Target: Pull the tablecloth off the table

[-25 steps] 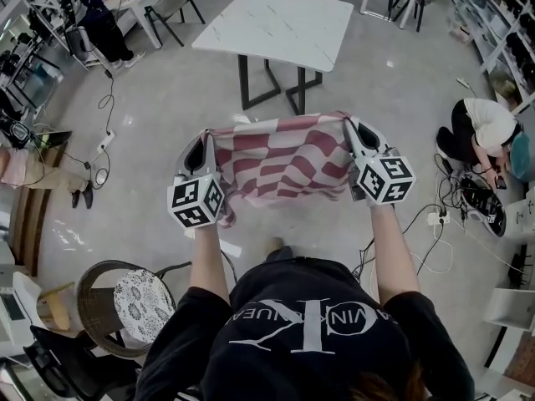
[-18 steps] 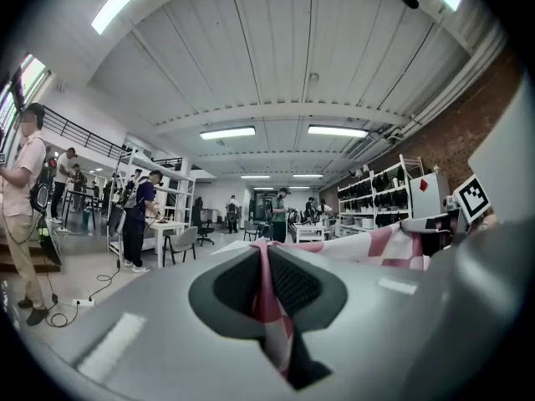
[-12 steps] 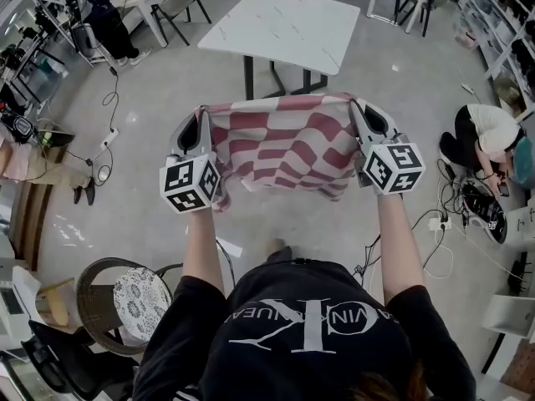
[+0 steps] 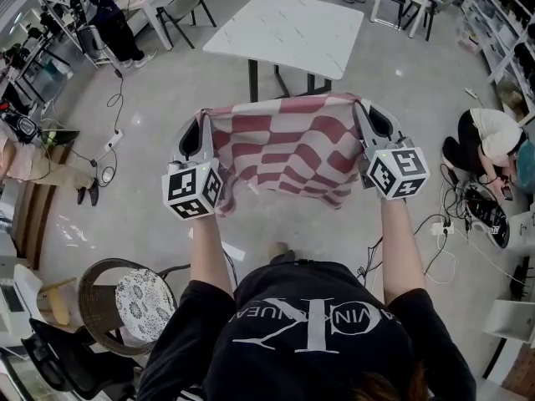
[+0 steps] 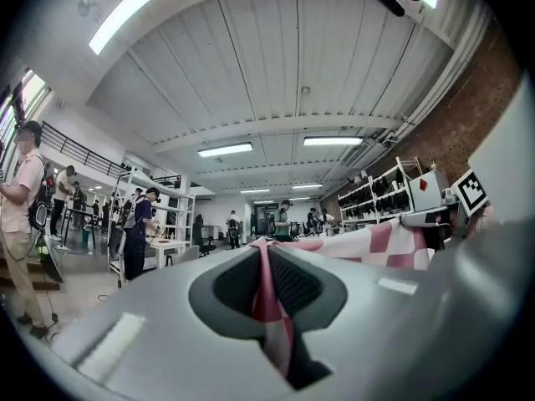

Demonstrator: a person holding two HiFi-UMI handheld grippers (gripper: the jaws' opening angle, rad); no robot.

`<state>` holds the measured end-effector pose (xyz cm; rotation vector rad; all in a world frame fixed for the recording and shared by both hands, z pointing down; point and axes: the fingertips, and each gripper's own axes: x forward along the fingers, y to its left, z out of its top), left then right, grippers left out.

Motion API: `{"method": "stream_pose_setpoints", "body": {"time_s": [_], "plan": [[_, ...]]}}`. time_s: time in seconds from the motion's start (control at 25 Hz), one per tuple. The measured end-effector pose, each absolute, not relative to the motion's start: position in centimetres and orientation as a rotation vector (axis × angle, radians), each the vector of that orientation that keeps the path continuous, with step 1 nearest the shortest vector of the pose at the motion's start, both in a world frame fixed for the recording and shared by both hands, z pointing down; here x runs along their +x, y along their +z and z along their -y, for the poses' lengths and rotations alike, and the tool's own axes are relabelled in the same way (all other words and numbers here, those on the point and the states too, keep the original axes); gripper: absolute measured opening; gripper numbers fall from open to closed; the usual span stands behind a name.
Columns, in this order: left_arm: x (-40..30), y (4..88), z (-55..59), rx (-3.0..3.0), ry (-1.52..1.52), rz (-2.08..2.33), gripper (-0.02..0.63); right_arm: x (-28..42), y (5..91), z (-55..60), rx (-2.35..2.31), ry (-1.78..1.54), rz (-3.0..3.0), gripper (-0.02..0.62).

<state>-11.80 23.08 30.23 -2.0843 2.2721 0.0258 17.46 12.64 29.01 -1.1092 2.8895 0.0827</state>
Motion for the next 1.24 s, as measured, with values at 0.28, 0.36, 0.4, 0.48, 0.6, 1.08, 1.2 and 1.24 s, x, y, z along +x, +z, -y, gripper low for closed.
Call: {"method": "stream_pose_setpoints", "body": {"time_s": [0.28,0.36,0.4,0.48,0.6,1.08,1.2,1.24], "plan": [[-11.7,30.4,-23.4,-2.084,0.027,-2.279,0.035,17.4,29.0,-12.6,-1.113,0.081,-2.883,0.023],[-11.7,30.4,-23.3,-2.082,0.027,-2.279,0.035,17.5,29.0,-12.5,-1.119,0.078,-2.878,0.023],[-11.6,30.4,-23.2,-2.083,0.026,-2.277,0.035,17.5,29.0,-12.4,-1.121,0.076,-2.874,0.023],[-11.5,30.3,-23.2,-2.086,0.021,-2.274,0.035,17.6,29.0,-12.3,-1.125,0.072,-2.870,0.023],[-11.4,30.6,-23.3,-2.088,0.014,-2.273,0.036,17.7,29.3,-12.3,-1.126,0.064,-2.869,0.023],[-11.5,30.7,-23.2,-2.069,0.000,-2.284,0.037,17.5,29.6,-11.9,-1.106,0.050,-2.874,0.023],[-11.7,30.8,-22.9,-2.067,0.006,-2.291,0.036,17.2,29.7,-11.6,-1.102,0.054,-2.880,0.023],[-11.9,30.8,-22.7,-2.066,0.009,-2.294,0.035,17.1,29.6,-11.5,-1.100,0.056,-2.882,0.023]]}}
